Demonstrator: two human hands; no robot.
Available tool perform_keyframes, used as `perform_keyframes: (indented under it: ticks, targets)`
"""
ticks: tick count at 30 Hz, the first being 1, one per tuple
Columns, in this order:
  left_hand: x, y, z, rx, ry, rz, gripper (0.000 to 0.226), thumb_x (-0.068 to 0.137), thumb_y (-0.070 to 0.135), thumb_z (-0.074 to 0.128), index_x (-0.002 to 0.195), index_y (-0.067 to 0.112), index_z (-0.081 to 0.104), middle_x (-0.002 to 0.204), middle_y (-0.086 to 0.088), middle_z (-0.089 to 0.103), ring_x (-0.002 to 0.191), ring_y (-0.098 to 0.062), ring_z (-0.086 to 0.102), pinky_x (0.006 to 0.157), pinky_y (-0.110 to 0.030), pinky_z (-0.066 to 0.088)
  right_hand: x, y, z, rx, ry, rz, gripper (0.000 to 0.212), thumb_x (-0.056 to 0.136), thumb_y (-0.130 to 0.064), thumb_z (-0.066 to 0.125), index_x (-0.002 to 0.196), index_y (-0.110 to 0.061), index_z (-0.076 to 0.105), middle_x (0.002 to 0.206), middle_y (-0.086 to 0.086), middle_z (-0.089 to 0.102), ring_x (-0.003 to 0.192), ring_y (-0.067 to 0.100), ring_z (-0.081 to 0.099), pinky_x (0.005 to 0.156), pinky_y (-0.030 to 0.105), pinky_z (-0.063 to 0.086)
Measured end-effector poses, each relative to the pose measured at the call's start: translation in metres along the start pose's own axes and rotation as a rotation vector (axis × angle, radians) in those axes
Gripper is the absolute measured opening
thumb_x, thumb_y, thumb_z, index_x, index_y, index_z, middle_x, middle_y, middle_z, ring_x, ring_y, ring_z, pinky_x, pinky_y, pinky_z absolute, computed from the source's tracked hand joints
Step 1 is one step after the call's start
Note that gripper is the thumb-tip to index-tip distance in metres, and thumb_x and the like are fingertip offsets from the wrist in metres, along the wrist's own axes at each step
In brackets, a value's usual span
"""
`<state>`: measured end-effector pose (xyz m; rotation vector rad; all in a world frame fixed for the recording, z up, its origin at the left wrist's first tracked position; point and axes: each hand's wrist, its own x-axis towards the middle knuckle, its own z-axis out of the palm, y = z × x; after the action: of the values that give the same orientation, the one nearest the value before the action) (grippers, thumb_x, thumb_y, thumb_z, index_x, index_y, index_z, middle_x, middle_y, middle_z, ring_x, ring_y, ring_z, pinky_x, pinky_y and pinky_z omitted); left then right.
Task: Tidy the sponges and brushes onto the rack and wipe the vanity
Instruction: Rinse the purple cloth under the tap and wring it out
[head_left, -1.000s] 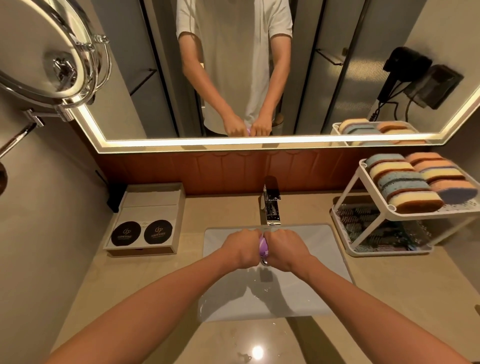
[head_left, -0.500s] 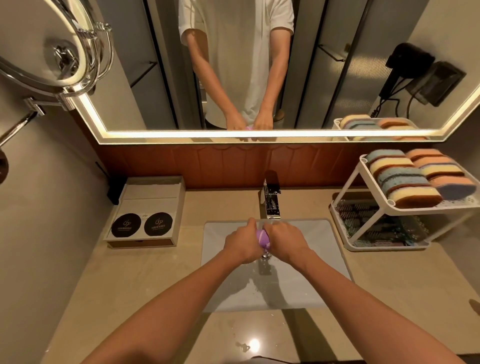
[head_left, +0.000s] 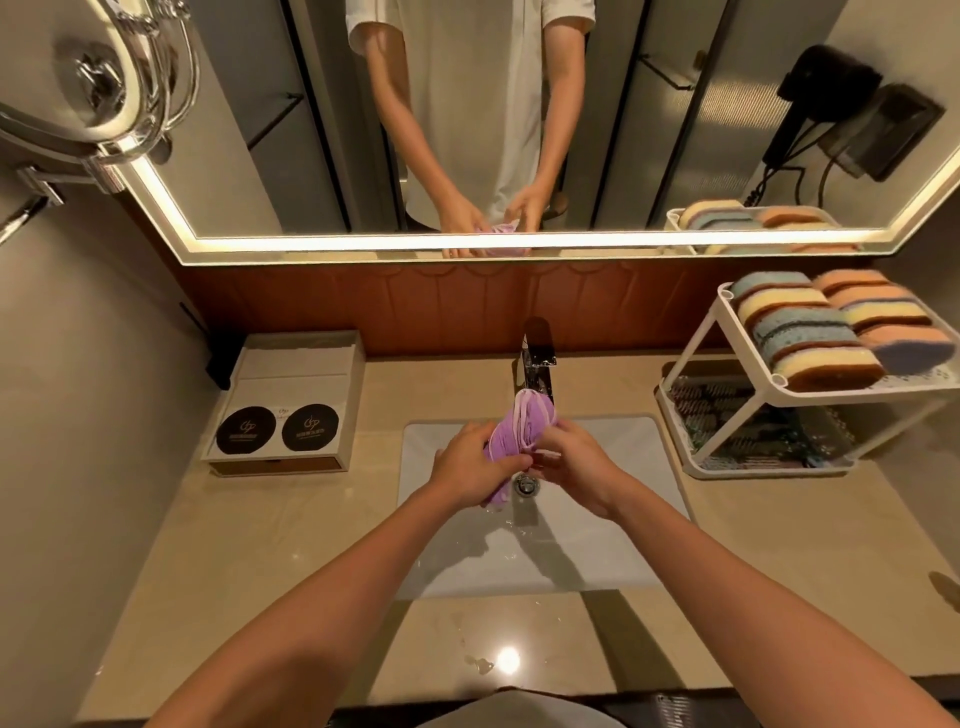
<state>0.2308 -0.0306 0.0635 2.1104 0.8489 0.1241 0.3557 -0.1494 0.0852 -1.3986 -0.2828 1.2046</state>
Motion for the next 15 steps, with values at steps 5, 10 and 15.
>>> perform_keyframes:
  ticks: [5,10,15]
  targets:
    - [-0.006,0.009,-0.007,0.064,-0.065,0.004,0.047,0.067,0.072,0.065,0.109,0.049,0.065,0.104,0.014,0.071,0.106,-0.02,0.062,0.098,-0.048,0.047,0.001,0.005,0.003,-0.241,0.052,-0.249,0.029,0.102,-0.027,0.061,0.131,-0.027,0.058,0.119,0.0,0.071,0.107,0.013,0.071,0.091,0.031,0.059]
    - [-0.009,0.022,-0.006,-0.421,-0.222,-0.077,0.055,0.086,0.032,0.077,0.133,0.035,0.049,0.122,0.006,0.065,0.11,-0.011,0.065,0.1,-0.037,0.055,-0.002,0.002,0.007,-0.344,0.18,-0.366,0.03,0.103,-0.039,0.058,0.128,-0.024,0.06,0.115,-0.006,0.07,0.106,0.009,0.068,0.077,0.016,0.055]
    - [-0.006,0.038,-0.004,-0.532,-0.145,-0.074,0.043,0.088,0.036,0.076,0.126,0.036,0.054,0.132,-0.004,0.048,0.115,-0.017,0.062,0.103,-0.04,0.053,-0.001,-0.008,0.009,-0.315,0.248,-0.333,0.039,0.1,-0.051,0.057,0.127,-0.023,0.059,0.117,-0.003,0.069,0.105,0.01,0.068,0.091,0.033,0.057]
